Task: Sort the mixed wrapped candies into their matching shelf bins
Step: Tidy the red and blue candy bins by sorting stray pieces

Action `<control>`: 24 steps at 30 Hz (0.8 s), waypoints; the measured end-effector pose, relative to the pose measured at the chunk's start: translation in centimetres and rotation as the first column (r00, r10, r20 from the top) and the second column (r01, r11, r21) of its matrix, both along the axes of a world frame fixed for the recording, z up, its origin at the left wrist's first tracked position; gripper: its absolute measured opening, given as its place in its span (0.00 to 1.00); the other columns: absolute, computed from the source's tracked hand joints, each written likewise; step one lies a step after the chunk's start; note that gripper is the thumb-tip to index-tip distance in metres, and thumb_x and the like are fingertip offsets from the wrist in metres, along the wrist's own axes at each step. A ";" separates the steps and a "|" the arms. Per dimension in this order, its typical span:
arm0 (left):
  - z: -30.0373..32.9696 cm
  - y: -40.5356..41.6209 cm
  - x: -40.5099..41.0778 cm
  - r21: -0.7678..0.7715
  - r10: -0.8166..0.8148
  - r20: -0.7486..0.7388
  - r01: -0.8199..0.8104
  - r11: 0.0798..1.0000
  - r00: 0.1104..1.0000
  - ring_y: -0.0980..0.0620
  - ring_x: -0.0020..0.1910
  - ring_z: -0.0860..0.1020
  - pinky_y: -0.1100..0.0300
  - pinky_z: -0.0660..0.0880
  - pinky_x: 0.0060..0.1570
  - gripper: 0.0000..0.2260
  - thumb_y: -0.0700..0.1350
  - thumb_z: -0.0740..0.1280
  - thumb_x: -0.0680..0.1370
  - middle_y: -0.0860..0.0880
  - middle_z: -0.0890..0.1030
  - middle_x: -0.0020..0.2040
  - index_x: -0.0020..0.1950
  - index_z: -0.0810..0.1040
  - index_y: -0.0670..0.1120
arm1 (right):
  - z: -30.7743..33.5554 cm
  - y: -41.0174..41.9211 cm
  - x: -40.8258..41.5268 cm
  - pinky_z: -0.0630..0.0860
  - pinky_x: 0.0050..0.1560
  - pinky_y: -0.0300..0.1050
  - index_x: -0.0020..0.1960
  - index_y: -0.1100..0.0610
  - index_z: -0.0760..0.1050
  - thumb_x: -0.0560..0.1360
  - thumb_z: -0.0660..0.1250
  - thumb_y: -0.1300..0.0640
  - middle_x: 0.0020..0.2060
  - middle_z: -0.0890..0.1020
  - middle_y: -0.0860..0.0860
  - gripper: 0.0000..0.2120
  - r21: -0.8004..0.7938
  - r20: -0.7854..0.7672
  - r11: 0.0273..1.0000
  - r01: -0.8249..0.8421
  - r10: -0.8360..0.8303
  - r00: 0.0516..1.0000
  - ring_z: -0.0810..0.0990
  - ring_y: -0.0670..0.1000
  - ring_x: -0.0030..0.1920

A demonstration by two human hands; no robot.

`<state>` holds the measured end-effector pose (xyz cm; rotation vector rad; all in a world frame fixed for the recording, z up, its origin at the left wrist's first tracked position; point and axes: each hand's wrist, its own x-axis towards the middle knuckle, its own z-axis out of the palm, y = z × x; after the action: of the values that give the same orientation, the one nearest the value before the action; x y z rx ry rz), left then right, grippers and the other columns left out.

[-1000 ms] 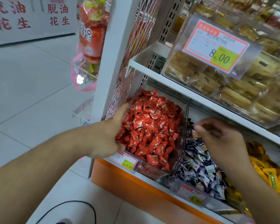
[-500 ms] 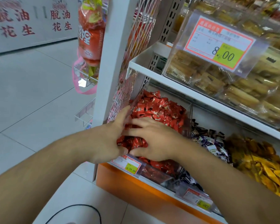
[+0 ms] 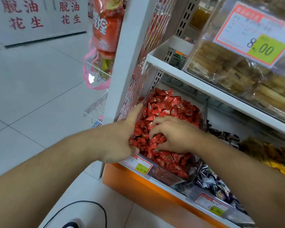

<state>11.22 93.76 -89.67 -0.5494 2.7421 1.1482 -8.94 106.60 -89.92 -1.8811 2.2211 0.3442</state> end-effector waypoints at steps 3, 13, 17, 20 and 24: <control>0.2 0.1 0.2 0.024 0.003 0.007 -0.004 1.000 1.000 0.47 0.64 0.78 0.49 0.75 0.65 0.52 0.52 0.72 0.78 0.47 0.73 0.74 0.74 0.27 0.69 | 0.5 0.1 -0.8 0.76 0.63 0.54 0.61 0.39 0.79 0.71 0.77 0.38 0.58 0.73 0.37 0.20 -0.045 0.014 0.998 0.035 -0.035 0.999 0.73 0.46 0.62; 0.6 0.2 0.2 -0.007 -0.013 0.045 0.013 1.000 0.999 0.45 0.63 0.78 0.47 0.76 0.64 0.52 0.52 0.71 0.79 0.45 0.69 0.77 0.74 0.24 0.68 | 1.6 0.6 -1.7 0.73 0.68 0.49 0.59 0.41 0.83 0.70 0.80 0.42 0.60 0.75 0.39 0.19 -0.126 0.092 0.983 0.131 -0.120 0.989 0.74 0.45 0.62; 0.6 0.2 0.1 -0.007 -0.019 0.039 0.020 1.000 0.999 0.46 0.66 0.77 0.48 0.75 0.65 0.52 0.53 0.71 0.79 0.46 0.67 0.78 0.74 0.24 0.67 | 1.9 0.5 -1.1 0.69 0.73 0.49 0.62 0.39 0.82 0.71 0.80 0.43 0.65 0.73 0.39 0.20 -0.155 0.139 0.972 0.176 -0.155 0.978 0.71 0.45 0.68; 0.4 0.0 0.0 -0.010 -0.022 0.039 0.022 1.000 0.999 0.46 0.64 0.78 0.48 0.76 0.64 0.52 0.54 0.71 0.79 0.47 0.68 0.77 0.73 0.24 0.68 | 2.5 0.1 0.0 0.62 0.77 0.52 0.66 0.35 0.80 0.71 0.80 0.47 0.72 0.70 0.38 0.25 -0.178 0.170 0.978 0.107 -0.076 0.982 0.66 0.46 0.74; 0.1 -0.1 -0.1 -0.031 -0.021 0.017 0.022 0.999 1.000 0.48 0.62 0.79 0.50 0.76 0.63 0.52 0.54 0.72 0.78 0.49 0.68 0.77 0.74 0.25 0.68 | 1.5 -1.1 2.0 0.59 0.77 0.58 0.68 0.36 0.78 0.72 0.79 0.48 0.70 0.73 0.38 0.26 -0.198 0.210 0.980 0.015 0.027 0.977 0.63 0.48 0.74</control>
<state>11.10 93.67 -89.61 -0.5289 2.7500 1.0925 -6.95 105.50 -88.46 -1.9186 2.1742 -0.0796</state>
